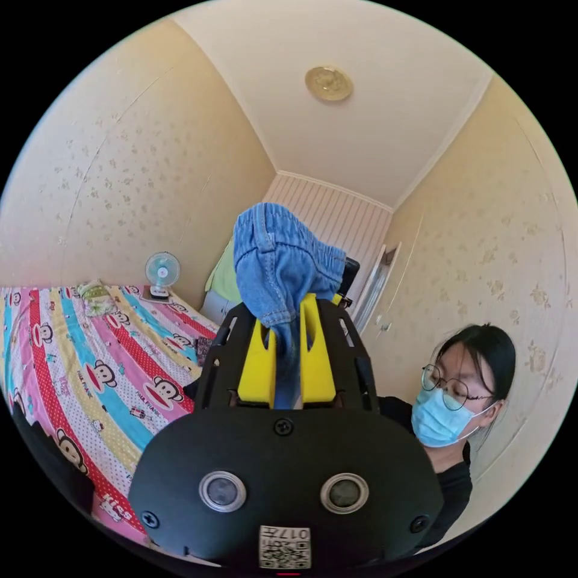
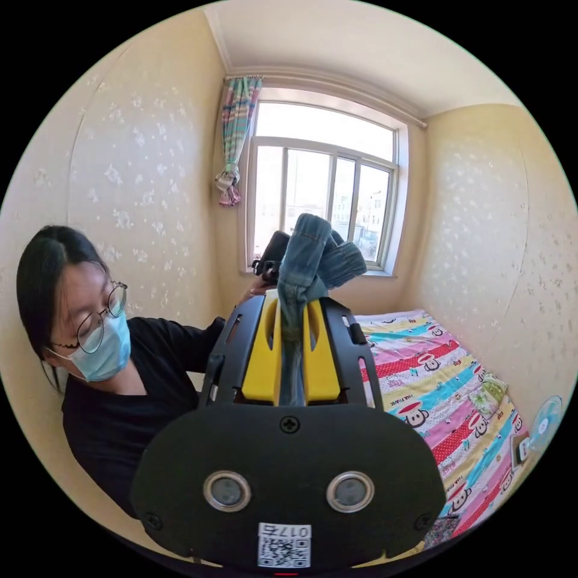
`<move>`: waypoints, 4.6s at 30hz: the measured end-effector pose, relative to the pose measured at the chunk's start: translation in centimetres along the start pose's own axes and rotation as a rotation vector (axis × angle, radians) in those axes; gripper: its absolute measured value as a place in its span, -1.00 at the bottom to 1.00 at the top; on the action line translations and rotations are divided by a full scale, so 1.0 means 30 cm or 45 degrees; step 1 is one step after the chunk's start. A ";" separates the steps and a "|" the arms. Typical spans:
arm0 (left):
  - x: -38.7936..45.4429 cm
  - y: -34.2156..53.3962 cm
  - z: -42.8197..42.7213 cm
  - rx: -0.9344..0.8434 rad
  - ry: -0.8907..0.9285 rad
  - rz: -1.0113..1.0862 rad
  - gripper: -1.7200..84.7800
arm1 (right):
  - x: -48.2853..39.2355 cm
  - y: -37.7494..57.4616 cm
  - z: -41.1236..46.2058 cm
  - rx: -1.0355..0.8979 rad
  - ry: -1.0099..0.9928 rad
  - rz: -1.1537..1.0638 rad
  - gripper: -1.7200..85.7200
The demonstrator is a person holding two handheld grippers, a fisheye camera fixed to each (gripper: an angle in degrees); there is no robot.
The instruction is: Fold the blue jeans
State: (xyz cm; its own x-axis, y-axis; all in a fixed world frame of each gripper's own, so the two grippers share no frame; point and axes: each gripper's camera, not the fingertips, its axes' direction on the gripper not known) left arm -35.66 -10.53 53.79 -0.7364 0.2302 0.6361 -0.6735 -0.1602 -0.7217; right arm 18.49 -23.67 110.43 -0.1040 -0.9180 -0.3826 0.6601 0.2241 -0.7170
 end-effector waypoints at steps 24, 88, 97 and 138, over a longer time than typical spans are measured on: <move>0.431 -0.771 0.362 -0.042 -0.107 0.312 -0.83 | -0.353 -0.875 0.174 0.072 0.423 0.053 -0.88; 0.161 -0.588 0.790 -0.087 0.186 0.298 -0.87 | 0.337 -0.707 0.076 0.648 -0.247 0.135 -0.39; 0.220 -0.555 0.798 -0.183 0.269 0.359 -0.87 | 0.427 -0.534 0.212 0.662 -0.614 -0.048 -0.19; 0.165 -0.367 0.062 0.122 1.037 0.733 -0.86 | 0.282 -0.239 0.002 0.859 -0.088 -0.277 -0.64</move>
State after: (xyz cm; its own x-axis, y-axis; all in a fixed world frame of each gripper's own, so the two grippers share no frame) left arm -32.01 -9.41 65.39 -0.7077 0.6745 -0.2101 -0.2566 -0.5225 -0.8131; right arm 12.92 -33.07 112.36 -0.2531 -0.9427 -0.2175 0.9486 -0.1977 -0.2471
